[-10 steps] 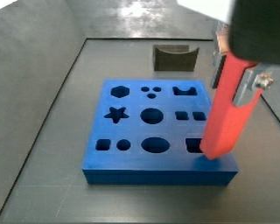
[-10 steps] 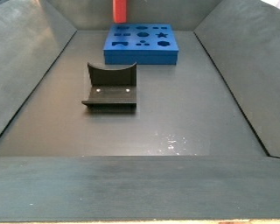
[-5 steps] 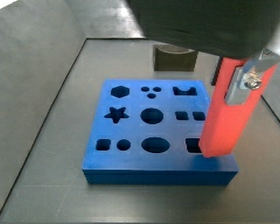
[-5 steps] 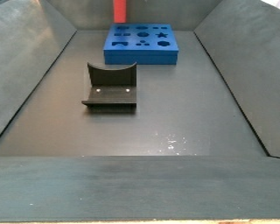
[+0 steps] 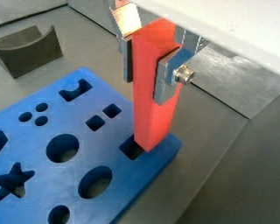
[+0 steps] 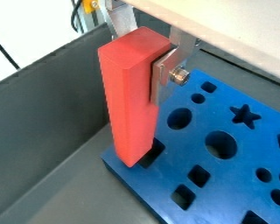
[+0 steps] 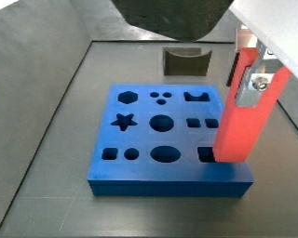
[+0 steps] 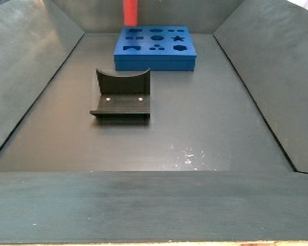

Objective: Pick up the rectangle object. Move up. Move to above the board. Insert the rectangle object.
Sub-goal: Insert the rectangle object.

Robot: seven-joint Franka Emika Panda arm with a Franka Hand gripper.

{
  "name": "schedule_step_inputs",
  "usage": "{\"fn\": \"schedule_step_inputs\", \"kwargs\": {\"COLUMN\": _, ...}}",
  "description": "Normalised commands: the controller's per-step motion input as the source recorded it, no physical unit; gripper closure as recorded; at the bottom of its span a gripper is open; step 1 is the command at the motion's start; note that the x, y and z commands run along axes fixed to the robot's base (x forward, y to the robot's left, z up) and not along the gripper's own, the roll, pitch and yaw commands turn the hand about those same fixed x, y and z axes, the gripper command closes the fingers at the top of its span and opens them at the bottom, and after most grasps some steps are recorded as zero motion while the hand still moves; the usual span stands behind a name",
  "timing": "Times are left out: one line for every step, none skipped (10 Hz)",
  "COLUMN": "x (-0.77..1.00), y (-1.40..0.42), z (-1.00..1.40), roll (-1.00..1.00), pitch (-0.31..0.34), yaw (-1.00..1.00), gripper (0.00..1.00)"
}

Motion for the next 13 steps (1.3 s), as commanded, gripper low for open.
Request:
{"fn": "schedule_step_inputs", "kwargs": {"x": -0.02, "y": 0.03, "z": 0.0, "roll": 0.0, "pitch": 0.0, "yaw": 0.0, "gripper": 1.0}}
{"fn": "schedule_step_inputs", "kwargs": {"x": -0.2, "y": 0.04, "z": -0.1, "roll": 0.13, "pitch": 0.0, "yaw": 0.0, "gripper": 1.0}}
{"fn": "schedule_step_inputs", "kwargs": {"x": -0.08, "y": 0.0, "z": -0.03, "roll": 0.04, "pitch": 0.0, "yaw": 0.0, "gripper": 1.0}}
{"fn": "schedule_step_inputs", "kwargs": {"x": 0.0, "y": 0.0, "z": -0.03, "roll": 0.0, "pitch": 0.0, "yaw": 0.0, "gripper": 1.0}}
{"fn": "schedule_step_inputs", "kwargs": {"x": 0.0, "y": -0.01, "z": -0.11, "roll": 0.0, "pitch": 0.0, "yaw": 0.0, "gripper": 1.0}}
{"fn": "schedule_step_inputs", "kwargs": {"x": 0.01, "y": 0.0, "z": -0.16, "roll": 0.0, "pitch": -0.026, "yaw": 0.0, "gripper": 1.0}}
{"fn": "schedule_step_inputs", "kwargs": {"x": 0.01, "y": 0.0, "z": -0.2, "roll": 0.0, "pitch": -0.034, "yaw": 0.0, "gripper": 1.0}}
{"fn": "schedule_step_inputs", "kwargs": {"x": 0.05, "y": -0.01, "z": -0.23, "roll": 0.0, "pitch": -0.014, "yaw": 0.0, "gripper": 1.0}}
{"fn": "schedule_step_inputs", "kwargs": {"x": 0.07, "y": -0.05, "z": -0.26, "roll": 0.0, "pitch": -0.023, "yaw": 0.0, "gripper": 1.0}}
{"fn": "schedule_step_inputs", "kwargs": {"x": 0.1, "y": -0.09, "z": -0.28, "roll": 0.0, "pitch": -0.011, "yaw": 0.0, "gripper": 1.0}}
{"fn": "schedule_step_inputs", "kwargs": {"x": 0.09, "y": -0.09, "z": -0.34, "roll": 0.03, "pitch": -0.02, "yaw": 0.0, "gripper": 1.0}}
{"fn": "schedule_step_inputs", "kwargs": {"x": 0.02, "y": -0.05, "z": -0.43, "roll": 0.14, "pitch": -0.02, "yaw": 0.0, "gripper": 1.0}}
{"fn": "schedule_step_inputs", "kwargs": {"x": 0.0, "y": -0.01, "z": -0.52, "roll": 0.39, "pitch": 0.0, "yaw": 0.0, "gripper": 1.0}}
